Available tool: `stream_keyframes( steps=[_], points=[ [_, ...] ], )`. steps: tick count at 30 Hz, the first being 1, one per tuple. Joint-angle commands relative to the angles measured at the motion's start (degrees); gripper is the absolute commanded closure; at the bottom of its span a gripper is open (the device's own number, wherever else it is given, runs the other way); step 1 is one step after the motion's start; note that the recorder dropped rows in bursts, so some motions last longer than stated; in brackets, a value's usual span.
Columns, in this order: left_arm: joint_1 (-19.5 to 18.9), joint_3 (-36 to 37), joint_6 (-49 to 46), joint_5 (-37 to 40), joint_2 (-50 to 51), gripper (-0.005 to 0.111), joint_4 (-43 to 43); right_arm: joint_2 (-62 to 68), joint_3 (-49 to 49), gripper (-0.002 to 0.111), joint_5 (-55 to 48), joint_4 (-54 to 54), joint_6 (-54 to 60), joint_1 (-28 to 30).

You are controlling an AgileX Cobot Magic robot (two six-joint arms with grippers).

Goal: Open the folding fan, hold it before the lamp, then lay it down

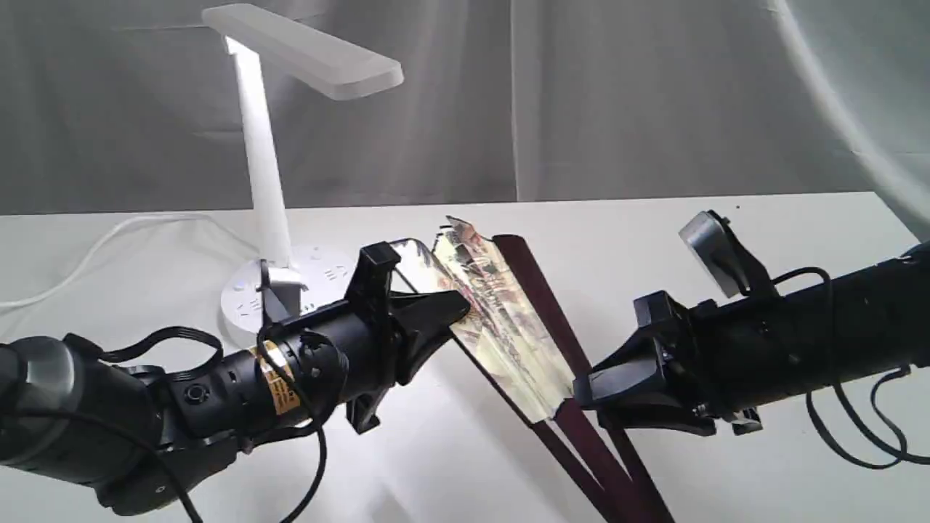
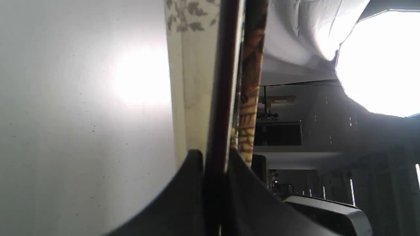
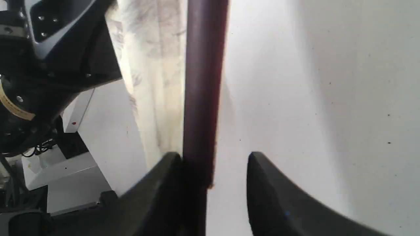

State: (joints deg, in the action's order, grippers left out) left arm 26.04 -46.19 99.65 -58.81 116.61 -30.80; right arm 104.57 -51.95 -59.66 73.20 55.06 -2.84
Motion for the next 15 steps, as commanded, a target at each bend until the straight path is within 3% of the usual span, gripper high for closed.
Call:
stream_keyframes(
  steps=[1, 6, 15],
  points=[
    [-0.25, -0.1, 0.85, -5.89, -0.52, 0.107, -2.22, -0.37, 0.21, 0.066, -0.28, 2.33, 0.42, 0.04],
    [-0.45, -0.1, 1.19, -7.35, -0.52, 0.107, -4.73, -0.37, 0.11, 0.056, 0.19, 6.5, 1.79, 0.04],
    [-0.93, 0.01, 2.2, -7.17, -0.52, 0.107, -7.14, -0.37, 0.11, 0.054, -0.51, 9.68, 3.32, 0.04]
  ],
)
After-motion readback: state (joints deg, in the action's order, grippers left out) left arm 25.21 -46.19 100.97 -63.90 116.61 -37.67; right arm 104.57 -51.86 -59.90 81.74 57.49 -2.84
